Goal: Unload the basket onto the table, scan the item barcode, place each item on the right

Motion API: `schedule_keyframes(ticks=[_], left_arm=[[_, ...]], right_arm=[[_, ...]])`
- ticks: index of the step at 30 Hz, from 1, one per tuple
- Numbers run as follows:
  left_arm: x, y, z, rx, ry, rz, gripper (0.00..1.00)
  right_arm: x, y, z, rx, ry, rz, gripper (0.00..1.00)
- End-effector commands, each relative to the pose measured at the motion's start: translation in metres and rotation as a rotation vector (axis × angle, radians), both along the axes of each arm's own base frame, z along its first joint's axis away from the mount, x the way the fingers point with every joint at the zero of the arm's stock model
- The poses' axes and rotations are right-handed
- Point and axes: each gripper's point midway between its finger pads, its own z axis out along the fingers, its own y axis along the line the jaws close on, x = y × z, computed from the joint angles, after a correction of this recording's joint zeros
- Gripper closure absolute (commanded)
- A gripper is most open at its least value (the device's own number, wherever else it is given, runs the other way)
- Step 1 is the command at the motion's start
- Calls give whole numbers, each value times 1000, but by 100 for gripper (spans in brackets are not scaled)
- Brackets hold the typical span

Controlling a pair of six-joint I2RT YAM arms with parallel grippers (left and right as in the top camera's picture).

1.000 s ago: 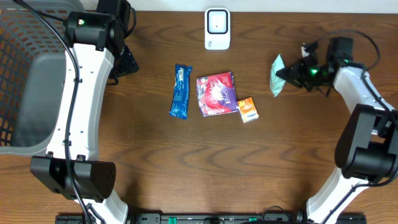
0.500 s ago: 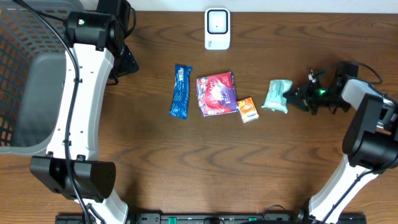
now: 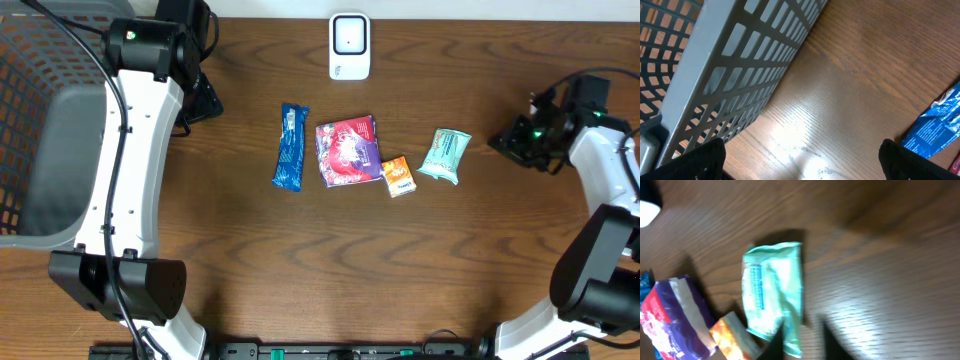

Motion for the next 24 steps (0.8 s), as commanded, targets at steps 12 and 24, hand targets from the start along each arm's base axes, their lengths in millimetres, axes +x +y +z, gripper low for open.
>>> schedule_keyframes(ticks=[12, 24], left_arm=[[-1, 2, -3, 6, 14, -2, 2], [-1, 2, -3, 6, 14, -2, 2]], right_arm=[[4, 67, -49, -164, 133, 62, 96], [-5, 35, -97, -334, 249, 22, 99]])
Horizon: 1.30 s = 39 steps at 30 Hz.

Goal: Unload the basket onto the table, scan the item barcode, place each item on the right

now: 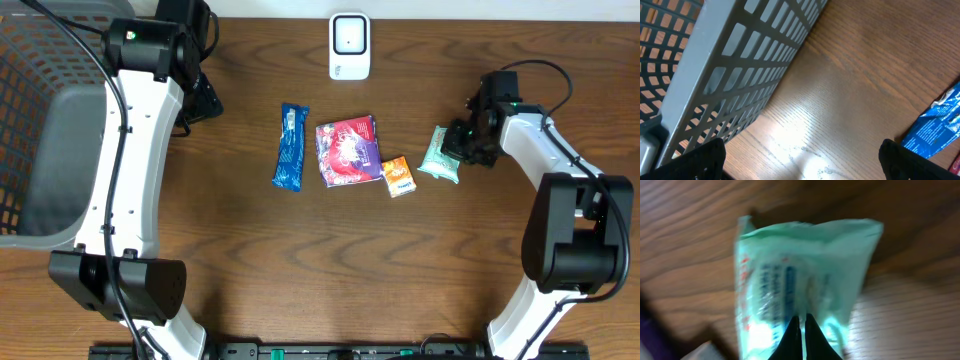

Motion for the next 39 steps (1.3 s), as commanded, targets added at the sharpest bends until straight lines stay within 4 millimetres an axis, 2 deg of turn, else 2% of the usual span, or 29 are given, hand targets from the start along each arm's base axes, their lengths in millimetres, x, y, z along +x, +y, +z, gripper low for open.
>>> schedule_keyframes(ticks=[1, 4, 7, 11, 14, 19, 23, 26, 28, 30, 32, 39], left_arm=[[-1, 2, -3, 6, 14, -2, 2], [-1, 2, -2, 6, 14, -2, 2], [-1, 2, -2, 6, 14, -2, 2], [-1, 2, -3, 6, 14, -2, 2], [-1, 2, -3, 6, 14, -2, 2], [-1, 2, -2, 6, 14, -2, 2], [-1, 2, -2, 6, 14, -2, 2], [-1, 2, -3, 6, 14, -2, 2], [-1, 2, -3, 6, 14, -2, 2], [-1, 2, -2, 6, 14, -2, 2], [-1, 2, -2, 6, 14, -2, 2], [-1, 2, -2, 6, 14, -2, 2]], right_arm=[[-20, -37, -30, -202, 114, -68, 99], [-33, -75, -25, -366, 161, -115, 99], [-41, -100, -20, -439, 195, -146, 99], [-42, -109, -14, -391, 209, -167, 99], [-31, -92, -5, -255, 189, -154, 99], [2, -36, 23, 24, 74, 5, 98], [16, -11, 40, 65, 30, 58, 96], [21, 6, 46, 58, 16, 99, 92], [22, 15, 48, 58, 11, 120, 86], [20, 28, 47, 51, 15, 150, 66], [18, 31, 45, 23, 23, 154, 47], [3, 16, 33, -148, 99, 25, 32]])
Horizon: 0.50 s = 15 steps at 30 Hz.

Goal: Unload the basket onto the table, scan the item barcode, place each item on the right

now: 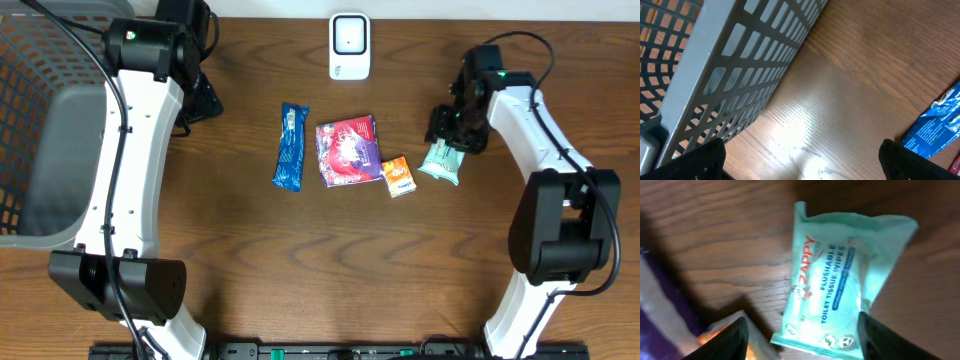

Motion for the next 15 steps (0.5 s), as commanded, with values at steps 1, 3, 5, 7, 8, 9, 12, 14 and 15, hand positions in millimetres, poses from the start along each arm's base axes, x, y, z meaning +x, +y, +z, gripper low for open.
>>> schedule_keyframes(ticks=[1, 3, 5, 7, 8, 9, 12, 14, 15], left_arm=[[-1, 2, -2, 6, 14, -2, 2], [-1, 2, -2, 6, 14, -2, 2], [-1, 2, -3, 6, 14, -2, 2], [-1, 2, -3, 6, 14, -2, 2], [-1, 2, -2, 6, 14, -2, 2], [-1, 2, -2, 6, 14, -2, 2], [-1, 2, -3, 6, 14, -2, 2], [-1, 2, -2, 6, 14, -2, 2], [-1, 2, -2, 6, 14, -2, 2]], right_arm=[[-3, -12, -9, -101, 13, -92, 31], [-7, -10, -17, -100, 20, -99, 30], [-11, -10, -27, -99, 27, -111, 30], [-15, -10, -39, -98, 31, -126, 32], [-17, -10, -45, -97, 29, -126, 36], [-19, -11, -51, -98, 27, -125, 39], [-25, -22, -60, -147, 33, -137, 60], [-27, -34, -60, -198, 36, -151, 68], [-27, -40, -60, -224, 35, -158, 68]])
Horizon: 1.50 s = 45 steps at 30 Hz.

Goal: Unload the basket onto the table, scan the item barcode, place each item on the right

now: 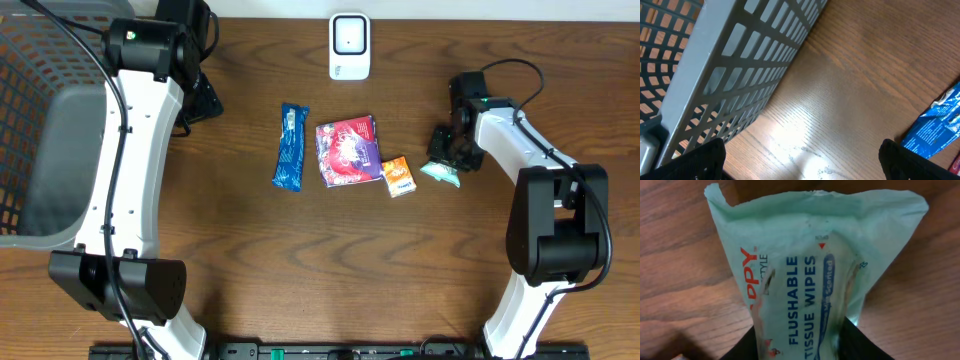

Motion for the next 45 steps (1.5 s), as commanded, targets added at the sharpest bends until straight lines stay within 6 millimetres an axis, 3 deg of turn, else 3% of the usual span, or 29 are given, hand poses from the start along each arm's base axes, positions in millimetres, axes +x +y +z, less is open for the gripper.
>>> schedule_keyframes(ticks=[1, 5, 10, 12, 15, 18, 20, 26, 34, 39, 45], left_arm=[[-1, 2, -2, 6, 14, -2, 2], [-1, 2, -2, 6, 14, -2, 2], [-1, 2, -2, 6, 14, -2, 2], [-1, 2, -2, 6, 14, -2, 2], [-1, 2, -3, 6, 14, -2, 2], [-1, 2, -3, 6, 14, -2, 2], [-1, 2, -3, 6, 14, -2, 2], [-1, 2, -2, 6, 14, -2, 2], [-1, 2, -3, 6, 14, -2, 2], [-1, 2, -2, 6, 14, -2, 2], [-1, 2, -2, 6, 14, -2, 2]], right_arm=[[-11, -31, -9, -139, 35, -41, 68], [-2, -69, 1, -268, 22, 23, 60], [10, -135, 34, -507, 4, -19, 52], [18, -147, 45, -510, -12, -21, 51], [30, -146, 58, -422, -43, 0, 47], [41, -130, 67, -298, -80, 22, 35], [47, -109, 69, -178, -106, 49, 34], [49, -3, 75, 327, -156, 193, 39], [23, 72, 66, 395, -87, 400, 40], [0, 93, 40, 298, -14, 467, 41], [-24, 87, 16, 207, 71, 459, 39]])
